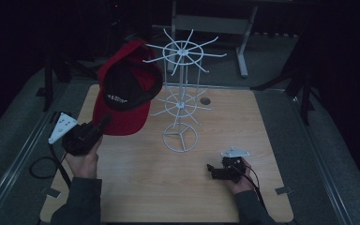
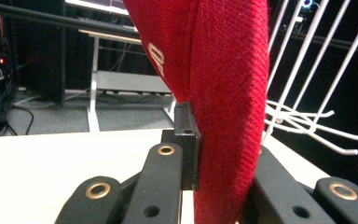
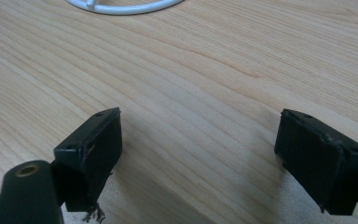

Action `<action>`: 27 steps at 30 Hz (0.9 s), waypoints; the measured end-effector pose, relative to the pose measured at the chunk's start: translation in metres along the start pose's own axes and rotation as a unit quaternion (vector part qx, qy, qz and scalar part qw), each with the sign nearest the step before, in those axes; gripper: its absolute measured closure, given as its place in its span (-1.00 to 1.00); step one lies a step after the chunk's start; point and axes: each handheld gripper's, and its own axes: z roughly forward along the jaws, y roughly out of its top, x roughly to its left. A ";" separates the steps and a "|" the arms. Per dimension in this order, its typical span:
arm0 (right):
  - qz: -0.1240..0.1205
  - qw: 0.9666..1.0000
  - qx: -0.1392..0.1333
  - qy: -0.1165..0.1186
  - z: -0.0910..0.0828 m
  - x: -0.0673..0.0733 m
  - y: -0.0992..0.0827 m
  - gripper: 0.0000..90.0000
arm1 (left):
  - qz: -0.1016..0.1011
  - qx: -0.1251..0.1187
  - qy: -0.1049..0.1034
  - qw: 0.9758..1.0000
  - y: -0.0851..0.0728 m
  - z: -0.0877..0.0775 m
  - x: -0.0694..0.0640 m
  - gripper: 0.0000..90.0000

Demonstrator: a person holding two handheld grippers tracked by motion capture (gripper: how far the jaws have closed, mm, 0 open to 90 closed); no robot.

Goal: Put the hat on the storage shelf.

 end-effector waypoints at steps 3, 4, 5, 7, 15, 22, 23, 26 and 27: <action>0.000 1.000 -0.001 0.000 0.000 0.000 0.000 -0.67 | 0.006 -0.009 -0.002 1.000 -0.003 -0.001 -0.003 0.90; 0.000 1.000 0.000 0.000 0.000 0.000 0.000 -0.67 | 0.006 -0.009 -0.002 1.000 -0.003 -0.001 -0.003 0.90; 0.000 1.000 0.000 0.000 0.000 0.000 0.000 -0.67 | 0.010 -0.015 0.002 1.000 0.000 -0.003 -0.005 0.90; 0.000 1.000 0.000 0.000 0.000 0.000 0.000 -0.67 | 0.017 -0.022 0.004 1.000 0.005 -0.005 -0.007 0.90; 0.000 1.000 0.001 0.000 0.000 0.000 0.000 -0.67 | 0.059 -0.045 -0.001 0.997 0.014 -0.009 -0.020 0.90; 0.000 1.000 0.000 0.000 0.000 0.000 0.000 -0.67 | 0.060 -0.022 0.011 0.998 -0.002 -0.003 -0.018 0.89; 0.000 1.000 0.000 0.000 0.000 0.000 0.000 -0.67 | 0.060 -0.022 0.011 0.998 -0.002 -0.003 -0.018 0.89; -0.001 1.000 -0.001 0.000 0.000 0.000 0.000 -0.67 | 0.058 -0.016 0.018 0.998 -0.009 -0.005 -0.013 0.89; -0.001 1.000 -0.001 0.000 0.000 0.000 0.000 -0.67 | 0.058 -0.015 0.018 0.998 -0.011 -0.006 -0.012 0.89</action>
